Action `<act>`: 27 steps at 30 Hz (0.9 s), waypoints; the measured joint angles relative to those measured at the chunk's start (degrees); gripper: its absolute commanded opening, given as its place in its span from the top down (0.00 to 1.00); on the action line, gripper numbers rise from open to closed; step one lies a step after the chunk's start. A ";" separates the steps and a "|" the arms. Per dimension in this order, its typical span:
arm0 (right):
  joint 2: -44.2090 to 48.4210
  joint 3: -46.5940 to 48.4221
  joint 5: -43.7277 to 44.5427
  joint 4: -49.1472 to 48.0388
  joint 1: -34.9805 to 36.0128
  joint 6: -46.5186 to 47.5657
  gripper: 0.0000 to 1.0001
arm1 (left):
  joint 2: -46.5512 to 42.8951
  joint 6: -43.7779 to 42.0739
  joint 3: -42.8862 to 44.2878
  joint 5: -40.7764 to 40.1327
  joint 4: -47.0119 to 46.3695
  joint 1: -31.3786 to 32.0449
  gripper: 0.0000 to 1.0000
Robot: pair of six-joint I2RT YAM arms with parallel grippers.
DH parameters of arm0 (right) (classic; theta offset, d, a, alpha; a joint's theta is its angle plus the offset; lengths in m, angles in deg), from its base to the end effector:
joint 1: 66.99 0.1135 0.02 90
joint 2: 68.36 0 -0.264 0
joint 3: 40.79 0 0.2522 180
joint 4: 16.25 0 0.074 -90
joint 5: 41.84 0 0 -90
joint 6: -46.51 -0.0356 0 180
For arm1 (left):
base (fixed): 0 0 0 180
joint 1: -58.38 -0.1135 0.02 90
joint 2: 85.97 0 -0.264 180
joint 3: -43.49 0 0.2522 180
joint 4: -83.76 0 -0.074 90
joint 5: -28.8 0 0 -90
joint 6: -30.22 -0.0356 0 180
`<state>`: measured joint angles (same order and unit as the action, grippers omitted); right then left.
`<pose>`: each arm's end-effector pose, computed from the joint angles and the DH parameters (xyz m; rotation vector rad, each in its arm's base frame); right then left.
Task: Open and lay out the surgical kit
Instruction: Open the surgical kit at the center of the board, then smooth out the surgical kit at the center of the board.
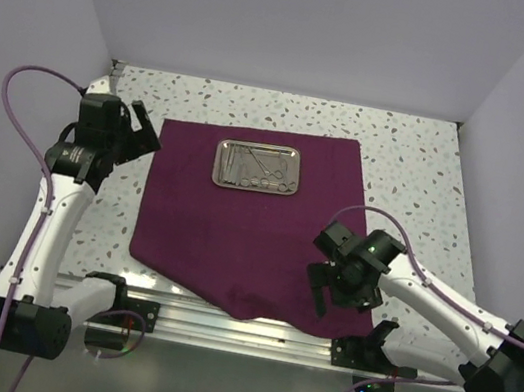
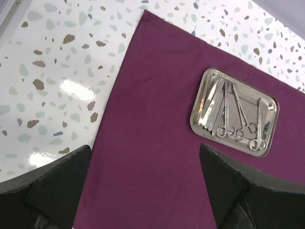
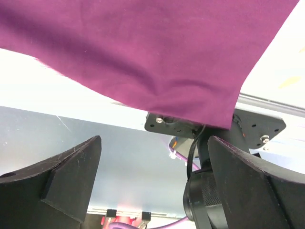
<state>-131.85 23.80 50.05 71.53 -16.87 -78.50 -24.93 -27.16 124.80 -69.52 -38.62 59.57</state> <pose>0.1039 0.1225 0.2452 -0.4030 3.0500 0.0229 0.2156 0.0007 0.3656 -0.6776 2.1137 -0.1648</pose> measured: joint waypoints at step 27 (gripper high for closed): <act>-32.65 36.11 6.21 -3.61 -0.98 6.25 0.01 | 40.68 -2.86 -0.22 1.20 -7.76 0.02 0.04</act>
<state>-164.50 59.91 56.26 67.93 -17.85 -72.24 15.74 -30.02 124.58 -68.32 -46.38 59.59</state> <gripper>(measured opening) 0.985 0.952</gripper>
